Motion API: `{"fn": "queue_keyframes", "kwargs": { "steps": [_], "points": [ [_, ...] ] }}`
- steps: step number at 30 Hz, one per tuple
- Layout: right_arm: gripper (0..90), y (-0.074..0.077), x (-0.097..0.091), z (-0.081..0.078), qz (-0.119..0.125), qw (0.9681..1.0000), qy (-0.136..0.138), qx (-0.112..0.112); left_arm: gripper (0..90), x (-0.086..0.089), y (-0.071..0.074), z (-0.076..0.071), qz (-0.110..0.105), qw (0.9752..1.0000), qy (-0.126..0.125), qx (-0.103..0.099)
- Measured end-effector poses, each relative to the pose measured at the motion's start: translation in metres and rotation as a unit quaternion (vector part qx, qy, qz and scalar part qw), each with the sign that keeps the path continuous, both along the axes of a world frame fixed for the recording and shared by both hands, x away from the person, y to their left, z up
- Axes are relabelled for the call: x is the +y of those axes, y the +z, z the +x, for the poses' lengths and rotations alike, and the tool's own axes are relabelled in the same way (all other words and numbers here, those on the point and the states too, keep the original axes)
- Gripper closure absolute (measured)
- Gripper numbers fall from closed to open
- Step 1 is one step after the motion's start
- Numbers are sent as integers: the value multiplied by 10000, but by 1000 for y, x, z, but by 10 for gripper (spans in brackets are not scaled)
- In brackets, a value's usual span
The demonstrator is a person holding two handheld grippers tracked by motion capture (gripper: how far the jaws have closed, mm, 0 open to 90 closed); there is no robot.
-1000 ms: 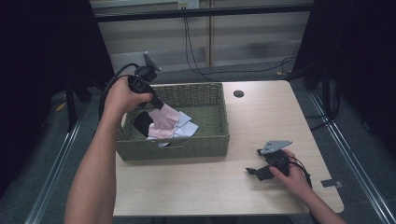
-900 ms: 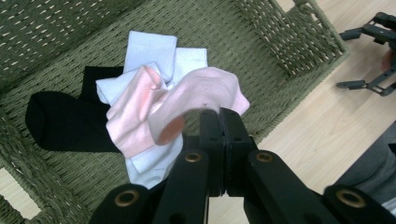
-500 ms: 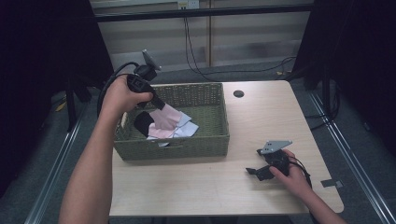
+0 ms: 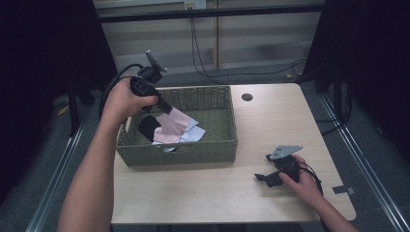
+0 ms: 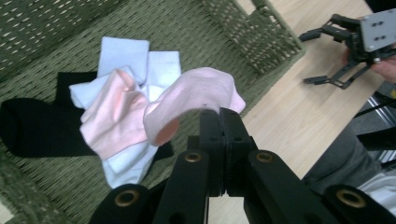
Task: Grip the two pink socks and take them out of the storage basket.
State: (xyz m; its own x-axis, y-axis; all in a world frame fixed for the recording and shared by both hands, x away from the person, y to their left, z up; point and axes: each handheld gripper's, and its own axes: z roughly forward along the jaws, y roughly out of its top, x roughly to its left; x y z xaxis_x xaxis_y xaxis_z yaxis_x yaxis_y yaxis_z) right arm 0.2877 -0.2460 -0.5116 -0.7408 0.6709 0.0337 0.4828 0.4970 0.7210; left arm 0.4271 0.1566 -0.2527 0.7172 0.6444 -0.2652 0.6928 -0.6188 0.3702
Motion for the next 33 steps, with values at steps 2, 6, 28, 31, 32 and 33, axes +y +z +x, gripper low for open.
{"fn": "queue_keyframes", "kwargs": {
  "steps": [2,6,28,31,32,33],
  "points": [
    [107,0,0,0,-1,10000,-1,2,891,-2,1,-4,-31,10000,-36,-18],
    [107,0,0,0,-9,10000,-2,1,891,-4,4,-10,-22,9999,-140,-65],
    [107,0,0,0,6,10000,-4,-8,891,-20,4,-43,-212,9978,-623,-109],
    [107,0,0,0,-3,10000,-3,-11,891,-25,5,-50,-242,9965,-795,-133],
    [107,0,0,0,5,10000,-4,-7,891,-27,5,-52,-219,9961,-847,-149],
    [107,0,0,0,6,10000,-5,-6,891,-30,4,-56,-181,9954,-926,-149]
  ]
}}
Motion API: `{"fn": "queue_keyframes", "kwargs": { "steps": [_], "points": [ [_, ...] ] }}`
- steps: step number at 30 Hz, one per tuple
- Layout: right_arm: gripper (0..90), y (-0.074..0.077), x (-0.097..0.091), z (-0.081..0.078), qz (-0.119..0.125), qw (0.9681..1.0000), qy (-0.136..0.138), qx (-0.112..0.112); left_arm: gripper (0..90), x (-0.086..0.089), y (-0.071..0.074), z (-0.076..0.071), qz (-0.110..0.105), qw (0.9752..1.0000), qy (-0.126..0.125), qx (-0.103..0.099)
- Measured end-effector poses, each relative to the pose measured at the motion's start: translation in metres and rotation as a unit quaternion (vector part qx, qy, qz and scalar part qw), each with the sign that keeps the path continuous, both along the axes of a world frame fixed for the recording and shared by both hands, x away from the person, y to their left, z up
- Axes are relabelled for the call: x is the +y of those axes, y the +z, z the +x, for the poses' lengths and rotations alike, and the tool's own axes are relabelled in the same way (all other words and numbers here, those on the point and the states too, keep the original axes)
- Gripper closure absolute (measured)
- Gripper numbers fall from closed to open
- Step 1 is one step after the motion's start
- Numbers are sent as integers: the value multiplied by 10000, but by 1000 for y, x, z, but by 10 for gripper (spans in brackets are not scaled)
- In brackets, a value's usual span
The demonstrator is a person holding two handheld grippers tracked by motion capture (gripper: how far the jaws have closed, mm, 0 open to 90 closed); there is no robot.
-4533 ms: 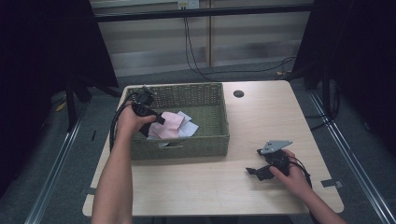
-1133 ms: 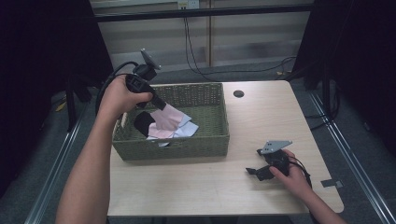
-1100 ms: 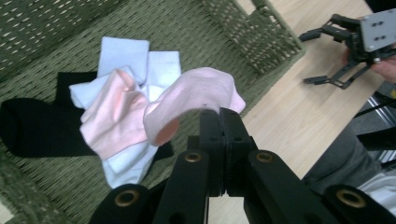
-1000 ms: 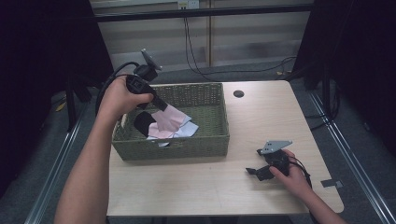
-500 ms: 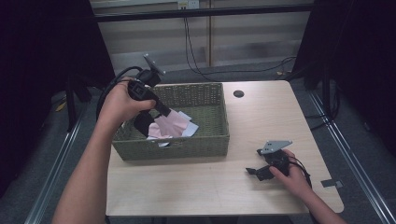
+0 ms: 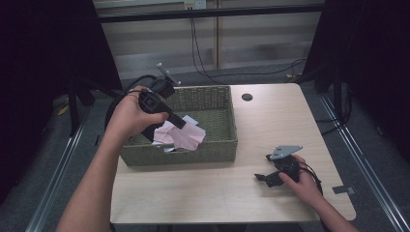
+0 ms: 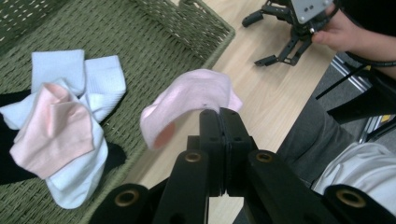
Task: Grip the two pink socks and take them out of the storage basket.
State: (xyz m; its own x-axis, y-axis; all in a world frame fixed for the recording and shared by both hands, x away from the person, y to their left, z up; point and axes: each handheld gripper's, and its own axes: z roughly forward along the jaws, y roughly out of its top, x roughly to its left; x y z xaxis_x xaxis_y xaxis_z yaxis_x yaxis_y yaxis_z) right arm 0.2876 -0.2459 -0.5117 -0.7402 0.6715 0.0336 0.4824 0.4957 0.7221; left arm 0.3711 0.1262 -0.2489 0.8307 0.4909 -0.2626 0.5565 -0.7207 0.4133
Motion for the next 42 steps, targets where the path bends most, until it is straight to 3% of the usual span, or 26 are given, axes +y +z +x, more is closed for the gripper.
{"fn": "queue_keyframes", "kwargs": {
  "steps": [8,10,11,13,15,18,20,21,24,31,37,42],
  "points": [
    [107,0,0,0,-9,10000,2,-8,890,-13,-6,-17,27,9997,-248,24],
    [108,0,0,0,-9,10000,3,-7,887,-17,-9,-20,-65,9994,-329,70],
    [108,0,0,0,-9,10000,2,-8,866,-17,-9,-20,-65,9994,-329,70],
    [108,0,0,0,-7,10000,-2,-3,752,-18,-13,-18,-200,9992,-294,-184],
    [107,0,0,0,-7,10000,-2,-2,625,-17,-14,-16,-218,9992,-222,-253],
    [107,0,0,0,-7,10000,-2,-3,560,-10,-23,-2,-378,9986,19,-376],
    [107,0,0,0,-6,10000,-3,-2,532,-8,-27,3,-361,9983,105,-445],
    [108,0,0,0,-3,10000,0,-2,512,-4,-36,12,-333,9979,265,-487],
    [108,0,0,0,-5,10000,6,-11,484,3,-46,26,-294,9973,474,-475],
    [108,0,0,0,-5,10000,1,-6,455,18,-68,50,-121,9946,771,-679],
    [108,0,0,0,-6,10000,0,-6,449,25,-86,67,78,9919,1093,-642],
    [108,0,0,0,-8,10000,5,-11,441,29,-95,75,90,9909,1189,-624]
  ]
}}
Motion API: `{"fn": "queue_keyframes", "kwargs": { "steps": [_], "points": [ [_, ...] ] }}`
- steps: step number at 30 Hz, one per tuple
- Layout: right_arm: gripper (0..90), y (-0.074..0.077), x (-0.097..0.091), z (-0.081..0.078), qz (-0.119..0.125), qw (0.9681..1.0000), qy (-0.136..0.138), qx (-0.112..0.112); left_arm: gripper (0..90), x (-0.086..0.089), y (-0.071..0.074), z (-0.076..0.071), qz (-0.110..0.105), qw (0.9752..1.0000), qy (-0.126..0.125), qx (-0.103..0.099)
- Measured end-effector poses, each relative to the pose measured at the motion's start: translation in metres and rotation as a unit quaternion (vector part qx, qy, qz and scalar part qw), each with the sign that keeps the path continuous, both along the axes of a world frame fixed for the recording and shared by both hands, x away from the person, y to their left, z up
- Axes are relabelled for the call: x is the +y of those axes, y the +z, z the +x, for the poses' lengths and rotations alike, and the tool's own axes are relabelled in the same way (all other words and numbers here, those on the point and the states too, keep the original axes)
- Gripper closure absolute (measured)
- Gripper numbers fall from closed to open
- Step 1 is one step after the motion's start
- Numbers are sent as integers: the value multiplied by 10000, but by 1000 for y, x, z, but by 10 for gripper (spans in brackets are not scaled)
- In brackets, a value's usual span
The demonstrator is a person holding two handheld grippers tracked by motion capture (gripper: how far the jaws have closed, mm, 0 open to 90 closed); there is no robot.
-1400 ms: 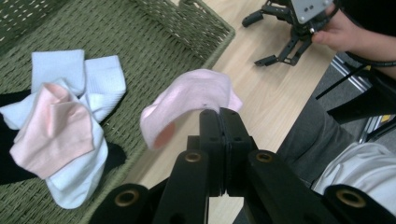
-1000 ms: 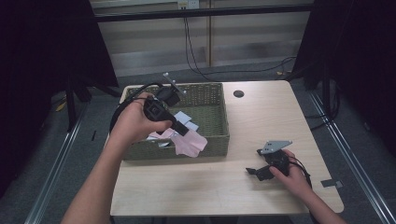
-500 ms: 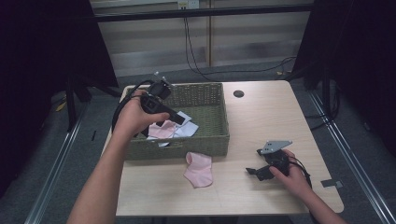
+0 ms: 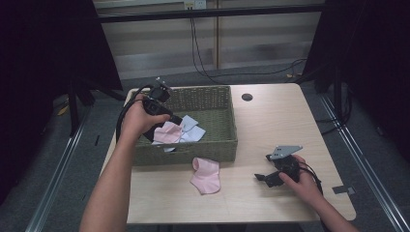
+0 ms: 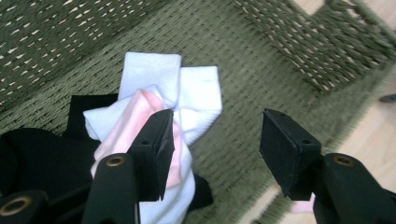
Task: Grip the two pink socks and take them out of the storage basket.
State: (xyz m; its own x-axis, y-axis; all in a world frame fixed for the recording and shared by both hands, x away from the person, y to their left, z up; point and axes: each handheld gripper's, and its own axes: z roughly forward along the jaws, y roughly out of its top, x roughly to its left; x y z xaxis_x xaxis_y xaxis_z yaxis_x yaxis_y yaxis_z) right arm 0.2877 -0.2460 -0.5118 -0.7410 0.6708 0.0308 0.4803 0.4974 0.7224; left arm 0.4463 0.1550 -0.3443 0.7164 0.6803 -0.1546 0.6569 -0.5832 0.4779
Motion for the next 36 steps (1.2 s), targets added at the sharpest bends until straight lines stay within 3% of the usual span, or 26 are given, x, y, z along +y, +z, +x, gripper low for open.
{"fn": "queue_keyframes", "kwargs": {
  "steps": [1,9,15,19,22,26,28,32,33,35,36],
  "points": [
    [108,0,0,0,2,10000,-5,5,441,2,-5,4,87,10000,5,13],
    [107,0,0,0,5,10000,-10,15,436,5,-21,19,154,9996,157,190],
    [107,0,0,0,6,10000,-11,16,397,4,-39,29,428,9985,188,280],
    [107,0,0,0,14,10000,4,11,353,7,-48,36,431,9984,260,265],
    [107,0,0,0,9,10000,5,10,315,13,-59,41,359,9989,278,138],
    [107,0,0,0,5,10000,7,10,307,17,-70,46,335,9987,317,215],
    [108,0,0,0,4,10000,8,9,337,17,-75,48,447,9979,328,338],
    [108,0,0,0,4,10000,7,9,420,16,-81,50,554,9975,288,342],
    [107,0,0,0,3,10000,8,9,464,15,-82,50,616,9971,231,381],
    [107,0,0,0,5,10000,7,9,660,14,-82,50,701,9965,189,422],
    [107,0,0,0,4,10000,8,9,727,13,-82,49,793,9950,215,567]
  ]
}}
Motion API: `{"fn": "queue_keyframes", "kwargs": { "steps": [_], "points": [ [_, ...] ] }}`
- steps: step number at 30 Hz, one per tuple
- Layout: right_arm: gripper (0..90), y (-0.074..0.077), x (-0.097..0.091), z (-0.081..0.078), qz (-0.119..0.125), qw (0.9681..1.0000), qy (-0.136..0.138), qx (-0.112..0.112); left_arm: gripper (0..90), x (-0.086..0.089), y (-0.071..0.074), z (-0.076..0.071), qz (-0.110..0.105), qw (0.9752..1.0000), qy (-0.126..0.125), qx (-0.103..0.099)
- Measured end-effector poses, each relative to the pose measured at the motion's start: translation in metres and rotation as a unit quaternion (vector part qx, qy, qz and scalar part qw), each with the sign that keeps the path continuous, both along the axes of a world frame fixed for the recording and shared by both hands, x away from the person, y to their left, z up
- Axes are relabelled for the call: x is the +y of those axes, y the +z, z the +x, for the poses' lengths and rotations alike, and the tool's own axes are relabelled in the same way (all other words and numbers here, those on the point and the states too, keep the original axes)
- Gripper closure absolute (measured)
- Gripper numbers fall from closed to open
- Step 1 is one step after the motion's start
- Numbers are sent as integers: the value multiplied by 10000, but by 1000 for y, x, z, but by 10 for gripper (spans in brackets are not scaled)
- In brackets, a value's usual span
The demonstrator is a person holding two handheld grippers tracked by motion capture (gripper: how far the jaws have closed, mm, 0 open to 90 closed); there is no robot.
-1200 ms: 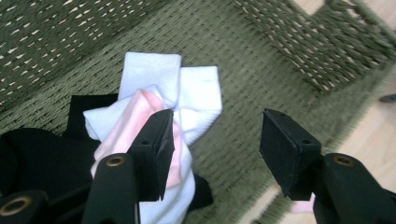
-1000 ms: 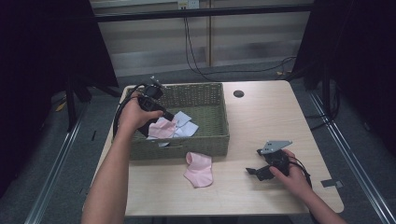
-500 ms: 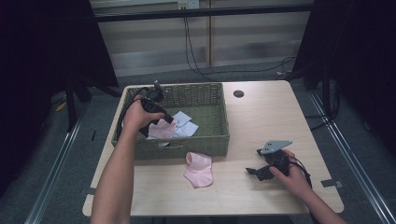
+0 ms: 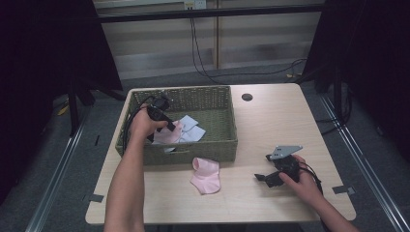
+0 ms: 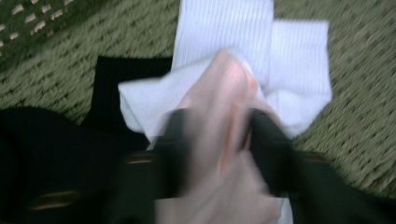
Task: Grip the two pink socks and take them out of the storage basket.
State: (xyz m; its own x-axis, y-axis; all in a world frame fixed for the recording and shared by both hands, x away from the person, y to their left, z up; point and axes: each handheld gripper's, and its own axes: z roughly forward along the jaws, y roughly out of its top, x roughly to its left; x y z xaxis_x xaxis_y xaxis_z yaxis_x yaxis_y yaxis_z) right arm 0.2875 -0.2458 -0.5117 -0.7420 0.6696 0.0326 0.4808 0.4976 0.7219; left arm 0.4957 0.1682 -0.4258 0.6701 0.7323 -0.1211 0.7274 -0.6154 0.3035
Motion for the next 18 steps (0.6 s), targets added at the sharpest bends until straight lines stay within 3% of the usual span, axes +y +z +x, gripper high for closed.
{"fn": "queue_keyframes", "kwargs": {
  "steps": [2,7,13,18],
  "points": [
    [107,0,0,0,-3,10000,7,-11,783,0,3,-1,34,10000,47,59],
    [107,0,0,0,1,10000,0,1,802,2,17,-2,123,9998,34,142],
    [107,0,0,0,2,10000,-5,5,802,3,51,-11,-159,9997,31,181],
    [107,0,0,0,-2,10000,3,-5,802,3,63,-16,-206,9996,69,162]
  ]
}}
